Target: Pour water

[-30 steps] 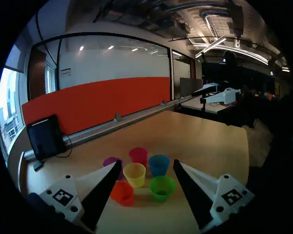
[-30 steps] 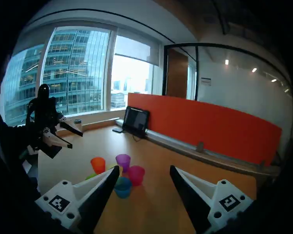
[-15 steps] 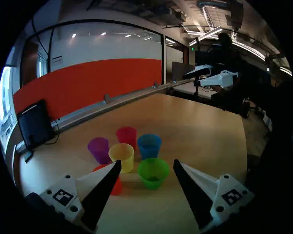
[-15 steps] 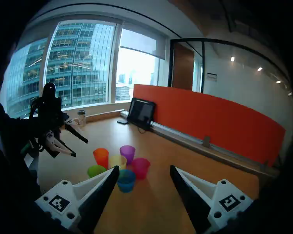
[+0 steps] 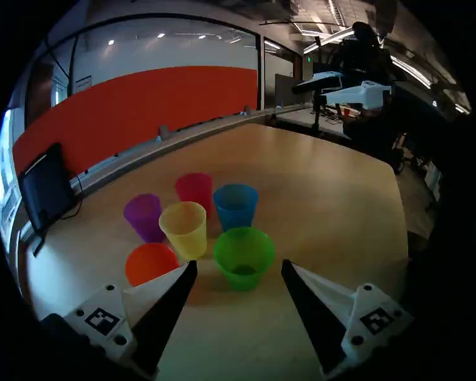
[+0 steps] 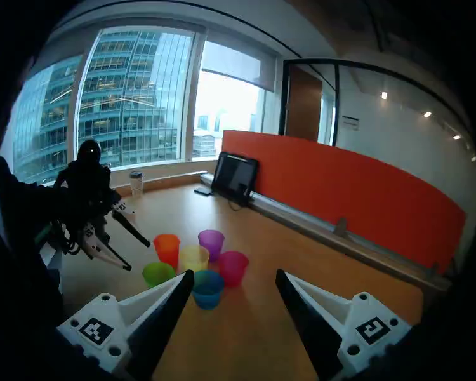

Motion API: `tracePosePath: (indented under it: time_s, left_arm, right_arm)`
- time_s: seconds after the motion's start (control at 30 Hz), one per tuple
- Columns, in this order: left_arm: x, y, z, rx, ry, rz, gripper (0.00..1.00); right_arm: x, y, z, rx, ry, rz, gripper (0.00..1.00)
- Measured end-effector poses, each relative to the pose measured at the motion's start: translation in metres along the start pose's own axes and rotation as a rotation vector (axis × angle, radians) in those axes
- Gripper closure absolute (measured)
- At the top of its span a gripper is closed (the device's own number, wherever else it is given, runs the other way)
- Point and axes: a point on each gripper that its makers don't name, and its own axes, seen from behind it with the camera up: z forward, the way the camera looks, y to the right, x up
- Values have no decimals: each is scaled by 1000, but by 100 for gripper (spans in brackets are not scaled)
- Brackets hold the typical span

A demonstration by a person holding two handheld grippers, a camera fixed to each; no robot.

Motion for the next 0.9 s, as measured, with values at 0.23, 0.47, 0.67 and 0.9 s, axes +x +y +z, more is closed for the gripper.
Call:
tracePosePath:
  time_s: [0.23,0.47,0.67,0.9]
  left_arm:
    - [-11,3,13,-10,-38,-1,1]
    - [-18,3,26,-15,-68,0,1]
    - [-16,5,38,-29,-79,-1,1]
    - [-15,8,52,-46,-90,1,1]
  right_arm:
    - [-3,0,5,8,-8,-6,0]
    - [-5,2,10,14,-15,-7,0]
    - [-6,5,14,15,-18,-6,0]
    - [-9,8,15,14,-22,-8,0]
